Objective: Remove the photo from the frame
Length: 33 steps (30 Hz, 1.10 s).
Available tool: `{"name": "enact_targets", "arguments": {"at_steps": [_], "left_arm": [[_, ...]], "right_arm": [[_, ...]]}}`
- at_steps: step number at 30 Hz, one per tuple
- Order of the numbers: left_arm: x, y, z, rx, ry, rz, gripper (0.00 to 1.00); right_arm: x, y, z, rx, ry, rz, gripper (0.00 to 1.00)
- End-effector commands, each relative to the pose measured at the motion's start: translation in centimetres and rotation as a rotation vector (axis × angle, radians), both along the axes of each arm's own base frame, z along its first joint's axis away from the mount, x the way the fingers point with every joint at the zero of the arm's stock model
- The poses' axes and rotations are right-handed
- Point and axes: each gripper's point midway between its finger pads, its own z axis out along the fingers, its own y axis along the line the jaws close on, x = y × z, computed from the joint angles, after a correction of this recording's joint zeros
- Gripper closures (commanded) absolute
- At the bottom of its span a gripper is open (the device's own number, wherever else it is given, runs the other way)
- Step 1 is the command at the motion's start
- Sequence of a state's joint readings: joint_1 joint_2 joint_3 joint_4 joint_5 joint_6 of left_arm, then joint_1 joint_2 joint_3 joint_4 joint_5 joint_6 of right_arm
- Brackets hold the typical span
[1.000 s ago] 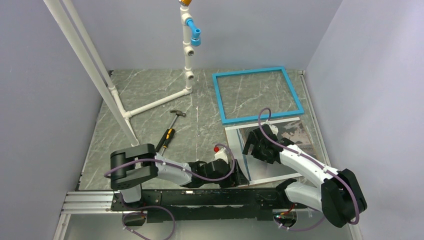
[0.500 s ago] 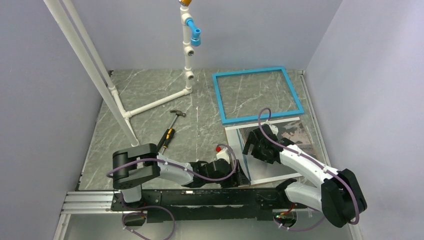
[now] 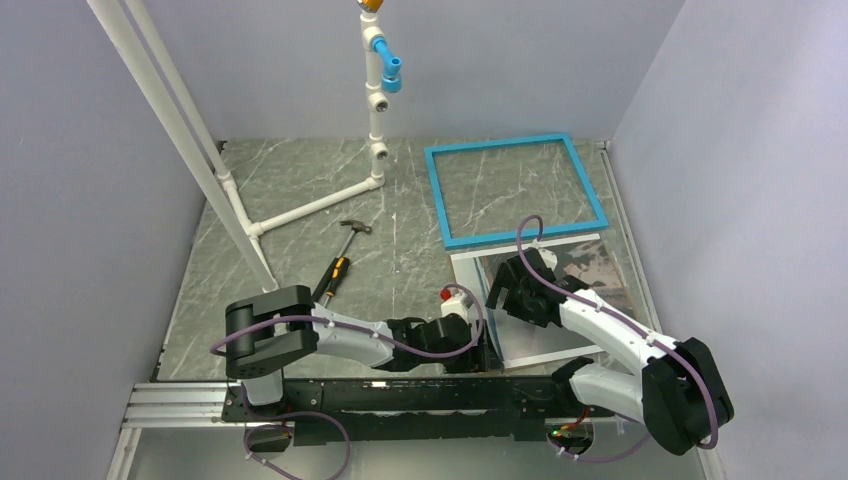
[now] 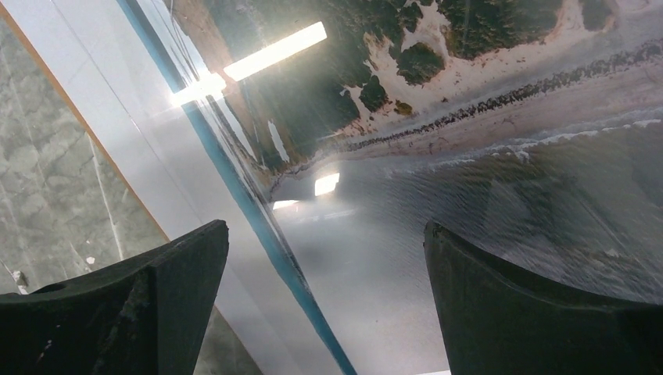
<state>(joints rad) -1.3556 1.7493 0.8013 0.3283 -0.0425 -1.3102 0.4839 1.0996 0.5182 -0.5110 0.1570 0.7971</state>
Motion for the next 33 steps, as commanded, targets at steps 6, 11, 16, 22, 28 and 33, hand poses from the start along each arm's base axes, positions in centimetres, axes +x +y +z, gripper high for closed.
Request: {"name": "enact_targets", "arguments": {"at_steps": [6, 11, 16, 22, 28, 33], "left_arm": [[0.6, -2.3, 4.3, -0.067, -0.082, -0.034, 0.21], [0.7, -2.2, 4.4, -0.089, -0.083, -0.025, 0.21], [0.6, -1.2, 3.6, -0.112, -0.022, 0.033, 0.24], [1.1, 0.0, 3.0, -0.189, 0.055, 0.139, 0.28], [1.2, 0.0, 3.1, -0.249, 0.067, 0.157, 0.35], [1.1, -0.3, 3.5, -0.273, 0.063, 0.148, 0.41]], "right_arm": [[0.6, 0.2, 0.1, 0.012, -0.021, -0.021, 0.05], [0.5, 0.3, 0.1, 0.016, -0.023, -0.021, 0.04], [0.6, 0.2, 0.3, 0.016, -0.027, -0.021, 0.04], [0.5, 0.3, 0.2, 0.02, -0.025, -0.023, 0.04], [0.5, 0.2, 0.3, 0.017, -0.028, -0.022, 0.04], [0.6, 0.3, 0.2, 0.021, -0.027, -0.022, 0.05]]}}
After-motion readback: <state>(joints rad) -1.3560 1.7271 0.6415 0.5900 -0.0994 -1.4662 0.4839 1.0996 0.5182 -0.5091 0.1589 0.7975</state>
